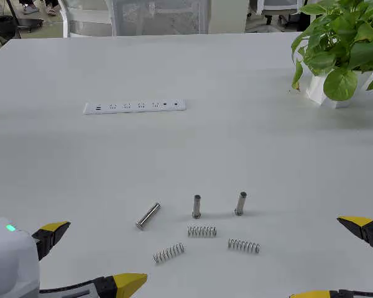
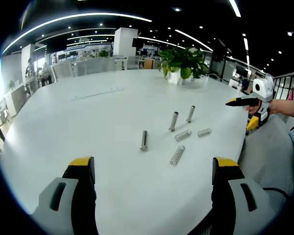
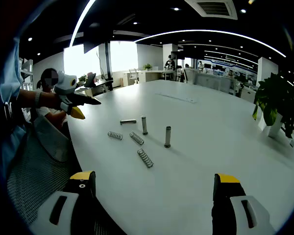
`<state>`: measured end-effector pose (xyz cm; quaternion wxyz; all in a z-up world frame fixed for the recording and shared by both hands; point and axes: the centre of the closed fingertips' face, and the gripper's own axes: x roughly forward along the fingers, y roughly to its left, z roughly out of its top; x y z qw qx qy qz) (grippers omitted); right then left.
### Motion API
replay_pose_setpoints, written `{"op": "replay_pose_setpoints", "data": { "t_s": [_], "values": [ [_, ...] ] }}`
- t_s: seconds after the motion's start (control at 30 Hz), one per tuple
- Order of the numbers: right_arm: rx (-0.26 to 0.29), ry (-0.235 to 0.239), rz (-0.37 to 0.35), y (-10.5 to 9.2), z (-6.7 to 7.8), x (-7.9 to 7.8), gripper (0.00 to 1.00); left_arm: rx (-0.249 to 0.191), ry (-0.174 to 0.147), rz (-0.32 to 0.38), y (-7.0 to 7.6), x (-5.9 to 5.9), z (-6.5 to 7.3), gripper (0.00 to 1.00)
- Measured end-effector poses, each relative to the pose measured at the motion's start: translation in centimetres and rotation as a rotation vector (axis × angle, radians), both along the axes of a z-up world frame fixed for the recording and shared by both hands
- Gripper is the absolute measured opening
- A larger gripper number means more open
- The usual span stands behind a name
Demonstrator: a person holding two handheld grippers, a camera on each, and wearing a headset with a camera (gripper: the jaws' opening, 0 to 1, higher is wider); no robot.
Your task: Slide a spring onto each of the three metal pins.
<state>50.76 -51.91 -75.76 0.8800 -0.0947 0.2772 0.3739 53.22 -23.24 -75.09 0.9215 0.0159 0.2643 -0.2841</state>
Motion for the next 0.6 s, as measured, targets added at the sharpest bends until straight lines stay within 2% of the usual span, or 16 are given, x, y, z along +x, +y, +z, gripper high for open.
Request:
{"op": "replay_pose_setpoints", "data": {
  "t_s": [0.37,0.6],
  "values": [
    [-0.012,0.020,0.025,0.78,-0.16,-0.71,0.99,-0.004,0.009,-0.002,-0.12,-0.40,-0.23,0.99],
    [-0.013,0.030,0.028,0.59,-0.41,-0.76,0.99,-0.002,0.019,-0.015,-0.35,-0.45,-0.40,0.99]
  ]
}}
